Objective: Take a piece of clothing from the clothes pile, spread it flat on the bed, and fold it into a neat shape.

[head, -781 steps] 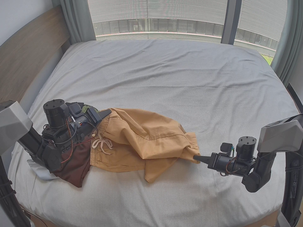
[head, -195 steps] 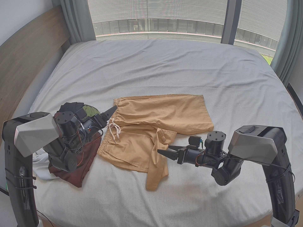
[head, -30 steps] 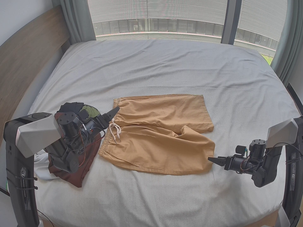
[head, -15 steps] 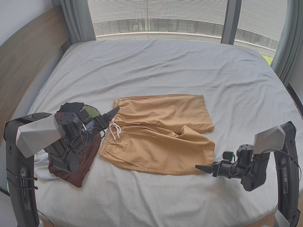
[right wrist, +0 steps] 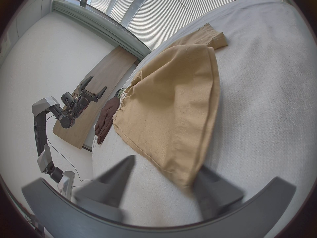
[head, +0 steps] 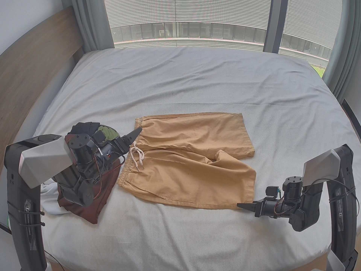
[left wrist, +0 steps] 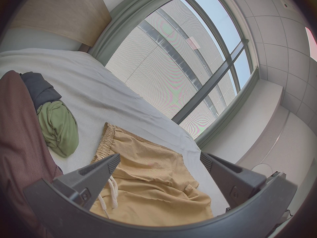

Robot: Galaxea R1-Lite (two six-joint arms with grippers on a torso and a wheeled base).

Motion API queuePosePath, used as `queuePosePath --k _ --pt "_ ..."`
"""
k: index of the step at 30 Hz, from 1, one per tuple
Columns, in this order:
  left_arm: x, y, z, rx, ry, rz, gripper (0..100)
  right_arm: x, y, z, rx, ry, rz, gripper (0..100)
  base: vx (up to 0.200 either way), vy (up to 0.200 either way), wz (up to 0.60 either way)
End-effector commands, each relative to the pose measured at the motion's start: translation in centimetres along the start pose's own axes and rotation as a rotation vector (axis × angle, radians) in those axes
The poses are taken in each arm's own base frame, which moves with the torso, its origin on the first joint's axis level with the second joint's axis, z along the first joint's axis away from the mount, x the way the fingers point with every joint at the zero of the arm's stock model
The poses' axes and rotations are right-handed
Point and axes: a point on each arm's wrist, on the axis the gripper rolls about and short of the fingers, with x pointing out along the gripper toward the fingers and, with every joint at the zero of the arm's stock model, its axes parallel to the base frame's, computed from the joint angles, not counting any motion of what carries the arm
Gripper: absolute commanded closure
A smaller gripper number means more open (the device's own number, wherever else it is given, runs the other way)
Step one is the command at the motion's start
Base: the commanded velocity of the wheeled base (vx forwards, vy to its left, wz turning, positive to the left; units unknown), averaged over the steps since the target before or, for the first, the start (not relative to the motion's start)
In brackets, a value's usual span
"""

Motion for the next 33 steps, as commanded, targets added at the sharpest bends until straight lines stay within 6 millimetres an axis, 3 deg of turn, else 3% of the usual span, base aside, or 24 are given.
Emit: queuePosePath --k 1,9,14,26,33 --pt "0.0 0.1 0.0 -0.001 0.0 0.001 0 -0.6 0.4 0.2 -0.004 -0.003 -0.003 100 0.0 0.0 0.0" --pt "-0.9 0.7 -0.4 -0.015 0.027 0.033 0 -2.3 1.6 -0.3 0.021 0.024 -0.023 100 0.0 0.0 0.0" --pt "-2.4 2.5 -1.1 -0.046 0.114 0.085 0 -3.4 2.4 -1.5 0.063 0.075 -0.036 100 0.0 0.0 0.0" --pt "-4.0 6.4 -3.5 -0.039 0.245 0.205 0 -3.2 2.2 -2.0 0.075 0.088 -0.04 100 0.0 0.0 0.0" --pt "-4.3 6.9 -4.2 -0.068 0.307 0.249 0 -3.1 1.8 -2.1 0.08 0.085 -0.047 100 0.0 0.0 0.0"
